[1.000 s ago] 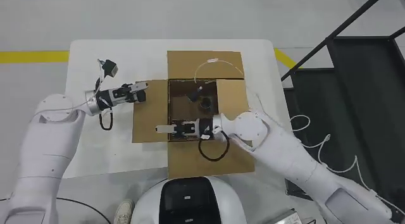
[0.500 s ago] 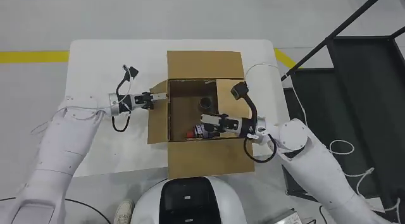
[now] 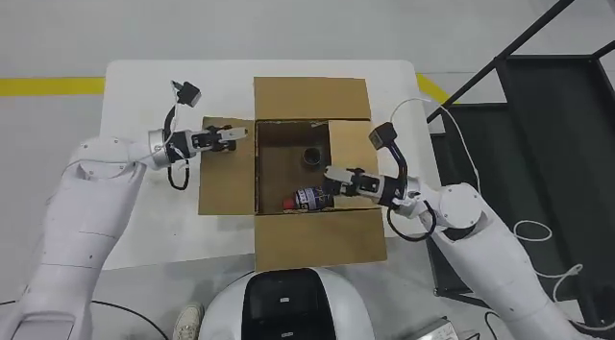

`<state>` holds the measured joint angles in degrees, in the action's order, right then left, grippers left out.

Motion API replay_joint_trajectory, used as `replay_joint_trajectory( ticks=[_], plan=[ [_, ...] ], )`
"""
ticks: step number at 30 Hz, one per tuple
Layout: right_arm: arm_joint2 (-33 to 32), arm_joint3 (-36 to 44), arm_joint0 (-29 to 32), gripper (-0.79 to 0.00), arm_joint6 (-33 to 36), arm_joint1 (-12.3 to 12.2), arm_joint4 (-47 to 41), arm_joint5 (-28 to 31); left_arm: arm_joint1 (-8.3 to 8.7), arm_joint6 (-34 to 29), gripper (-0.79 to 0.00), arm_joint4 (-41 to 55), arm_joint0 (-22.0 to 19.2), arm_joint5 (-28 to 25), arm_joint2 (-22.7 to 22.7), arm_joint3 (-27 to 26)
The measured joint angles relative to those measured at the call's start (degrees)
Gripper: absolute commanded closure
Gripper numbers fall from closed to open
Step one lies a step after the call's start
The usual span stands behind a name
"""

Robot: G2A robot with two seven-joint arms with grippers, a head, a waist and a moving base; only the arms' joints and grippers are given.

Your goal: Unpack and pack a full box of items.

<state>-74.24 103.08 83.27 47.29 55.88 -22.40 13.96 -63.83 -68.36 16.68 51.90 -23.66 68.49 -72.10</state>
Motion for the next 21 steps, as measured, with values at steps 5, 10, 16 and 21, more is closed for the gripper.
replay_joint_trajectory(
  ticks=[5,10,16,21],
  plan=[
    [-3.4,-0.8,2.5,-0.785,1.3,-0.4,-2.2,1.4,0.22,2.5,-0.785,-1.3,1.4,3.4,-0.1,-7.7],
    [-7.2,-1.5,5.8,-0.785,2.4,-0.9,-4.2,2.6,-0.67,5.6,-0.785,-2.7,-0.6,6.5,-4.1,-10.1],
    [-10.8,-2.4,9.2,-0.785,3.9,-1.1,-6.9,4.4,-3.39,11.2,-0.785,-3.9,-6.4,10.5,-13.1,-7.2],
    [-11.8,-2.3,10.4,-0.785,4.4,-1.2,-7.2,4.6,-6.85,16.7,-0.785,-4.6,-11.7,11.8,-21.9,-0.5]
  ],
)
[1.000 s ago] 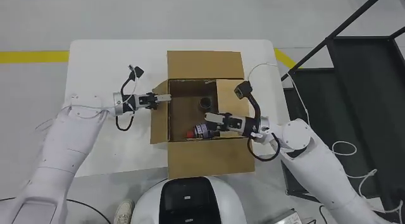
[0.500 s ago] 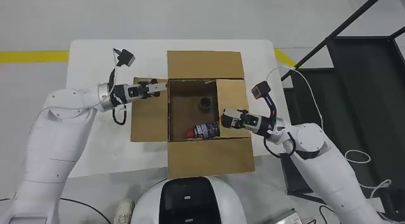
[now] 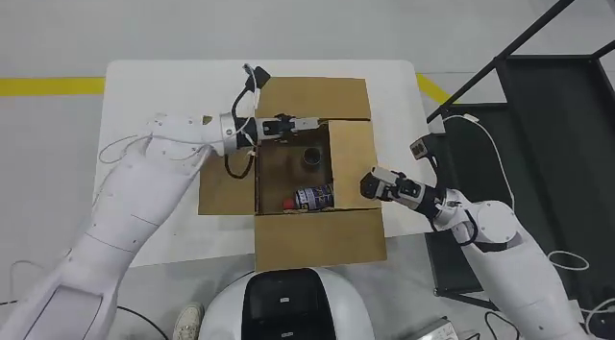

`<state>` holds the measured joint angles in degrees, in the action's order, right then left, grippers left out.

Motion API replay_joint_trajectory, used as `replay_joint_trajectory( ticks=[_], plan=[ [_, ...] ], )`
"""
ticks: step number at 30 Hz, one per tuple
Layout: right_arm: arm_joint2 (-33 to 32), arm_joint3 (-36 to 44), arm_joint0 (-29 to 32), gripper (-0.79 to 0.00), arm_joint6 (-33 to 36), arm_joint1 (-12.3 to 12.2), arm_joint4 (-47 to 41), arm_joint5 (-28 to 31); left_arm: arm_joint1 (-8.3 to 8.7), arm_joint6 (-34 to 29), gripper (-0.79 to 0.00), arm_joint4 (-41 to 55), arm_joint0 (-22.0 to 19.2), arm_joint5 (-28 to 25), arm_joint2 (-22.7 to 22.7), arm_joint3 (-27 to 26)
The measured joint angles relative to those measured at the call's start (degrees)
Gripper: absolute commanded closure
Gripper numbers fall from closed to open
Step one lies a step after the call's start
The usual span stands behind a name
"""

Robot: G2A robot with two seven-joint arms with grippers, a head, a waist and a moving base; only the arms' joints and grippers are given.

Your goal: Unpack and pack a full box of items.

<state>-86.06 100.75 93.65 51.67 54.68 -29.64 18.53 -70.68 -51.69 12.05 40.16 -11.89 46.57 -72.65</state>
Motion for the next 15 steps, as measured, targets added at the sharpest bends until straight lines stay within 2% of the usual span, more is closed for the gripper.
replay_joint_trajectory(
  ticks=[6,15],
  plan=[
    [0.3,-0.2,0.0,-0.785,0.7,0.1,-0.4,-0.2,-3.3,3.3,-0.785,0.8,-3.8,-2.3,-5.9,7.4],
    [0.3,-0.2,-0.1,-0.785,0.8,0.1,-0.4,-0.2,-3.45,3.3,-0.785,0.9,-4.0,-2.6,-6.1,8.0]
  ],
)
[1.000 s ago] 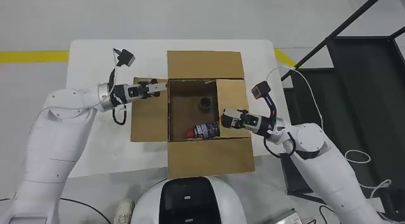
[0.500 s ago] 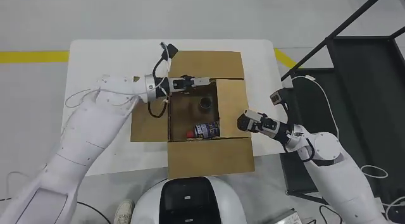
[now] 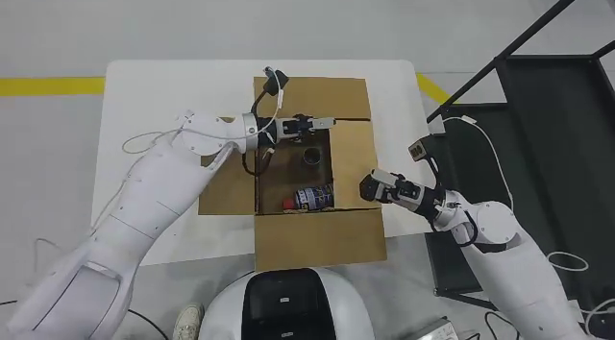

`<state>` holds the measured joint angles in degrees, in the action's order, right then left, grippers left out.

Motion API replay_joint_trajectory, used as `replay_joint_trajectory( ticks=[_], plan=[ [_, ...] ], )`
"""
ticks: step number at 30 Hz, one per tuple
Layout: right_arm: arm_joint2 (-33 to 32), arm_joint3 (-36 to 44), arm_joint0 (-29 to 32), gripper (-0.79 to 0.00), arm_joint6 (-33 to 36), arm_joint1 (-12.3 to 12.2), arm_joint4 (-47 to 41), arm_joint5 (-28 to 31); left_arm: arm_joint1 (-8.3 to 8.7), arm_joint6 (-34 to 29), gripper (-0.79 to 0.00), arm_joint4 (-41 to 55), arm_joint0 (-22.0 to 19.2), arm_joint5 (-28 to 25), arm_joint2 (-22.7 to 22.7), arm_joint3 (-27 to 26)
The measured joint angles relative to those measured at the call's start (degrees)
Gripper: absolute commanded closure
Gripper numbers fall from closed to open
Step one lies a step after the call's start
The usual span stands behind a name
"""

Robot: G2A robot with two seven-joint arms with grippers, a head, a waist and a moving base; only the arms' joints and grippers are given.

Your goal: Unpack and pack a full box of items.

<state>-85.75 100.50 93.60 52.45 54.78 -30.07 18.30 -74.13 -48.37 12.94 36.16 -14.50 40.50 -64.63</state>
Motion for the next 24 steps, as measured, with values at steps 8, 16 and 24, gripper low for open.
replay_joint_trajectory(
  ticks=[8,16,24],
  plan=[
    [1.2,2.0,0.3,-0.785,-1.4,0.1,2.8,-2.2,-0.65,0.7,-0.785,0.4,0.5,2.7,-0.7,0.2],
    [1.1,5.3,2.7,-0.785,-0.4,0.0,4.9,-3.9,-5.47,3.2,-0.785,3.8,-2.2,3.5,-6.6,8.1],
    [1.5,8.2,4.6,-0.785,0.3,-0.1,6.7,-4.7,-11.16,6.3,-0.785,9.1,-5.2,-1.1,-9.7,20.3]
  ],
)
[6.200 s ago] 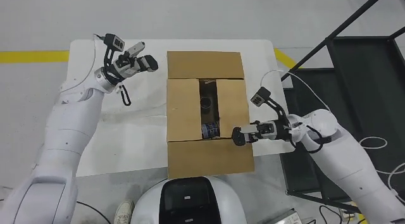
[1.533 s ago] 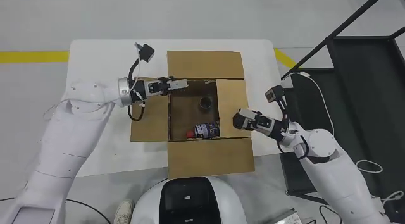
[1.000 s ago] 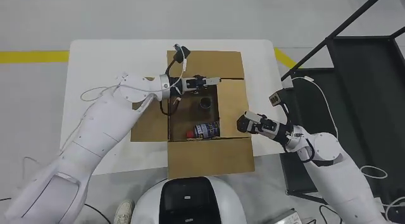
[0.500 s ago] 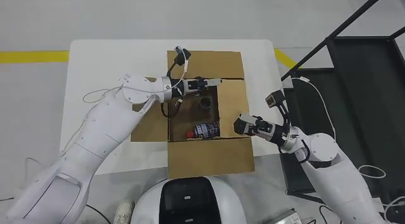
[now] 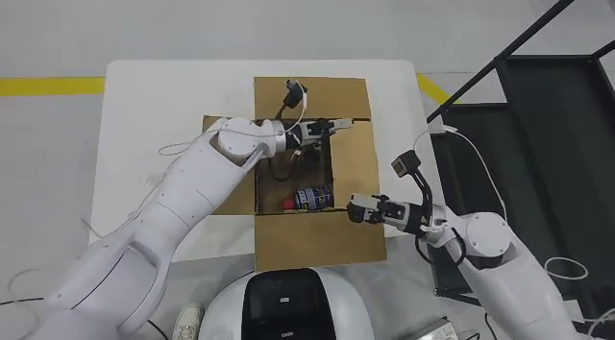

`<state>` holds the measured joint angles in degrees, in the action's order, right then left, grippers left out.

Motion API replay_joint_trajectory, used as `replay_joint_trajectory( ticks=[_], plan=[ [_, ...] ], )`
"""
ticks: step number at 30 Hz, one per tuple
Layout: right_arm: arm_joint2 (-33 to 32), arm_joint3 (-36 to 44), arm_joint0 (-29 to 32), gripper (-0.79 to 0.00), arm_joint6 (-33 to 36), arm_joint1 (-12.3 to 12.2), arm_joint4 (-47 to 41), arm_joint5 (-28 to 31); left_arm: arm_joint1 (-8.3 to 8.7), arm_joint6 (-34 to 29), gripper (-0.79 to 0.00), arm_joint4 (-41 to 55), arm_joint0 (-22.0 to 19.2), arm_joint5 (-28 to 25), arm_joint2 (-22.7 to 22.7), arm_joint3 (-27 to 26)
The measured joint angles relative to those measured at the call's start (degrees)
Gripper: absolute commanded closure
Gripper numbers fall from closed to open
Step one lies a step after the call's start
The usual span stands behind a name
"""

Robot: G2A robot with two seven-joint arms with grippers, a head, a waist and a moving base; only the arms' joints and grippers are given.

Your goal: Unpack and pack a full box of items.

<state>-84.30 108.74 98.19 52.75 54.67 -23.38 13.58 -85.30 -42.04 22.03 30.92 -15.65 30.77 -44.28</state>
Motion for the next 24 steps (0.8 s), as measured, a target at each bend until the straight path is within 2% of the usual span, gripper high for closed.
replay_joint_trajectory(
  ticks=[5,11,19,24],
  plan=[
    [1.3,1.2,-0.1,-0.785,1.4,0.0,1.6,-1.2,-2.56,-0.1,-0.785,3.6,-1.0,-5.9,0.3,4.8],
    [3.5,1.9,-1.0,-0.785,2.5,0.0,3.4,-2.7,-3.64,-4.9,-0.785,8.2,-1.2,-12.7,2.5,5.6],
    [6.2,3.1,-2.1,-0.785,2.1,0.1,7.3,-5.0,-4.65,-9.4,-0.785,9.0,-0.8,-12.1,2.9,2.7],
    [3.8,3.2,0.1,-0.785,-4.8,0.2,6.4,-3.3,-5.53,-11.2,-0.785,8.7,-0.4,-11.7,2.6,1.8]
  ],
)
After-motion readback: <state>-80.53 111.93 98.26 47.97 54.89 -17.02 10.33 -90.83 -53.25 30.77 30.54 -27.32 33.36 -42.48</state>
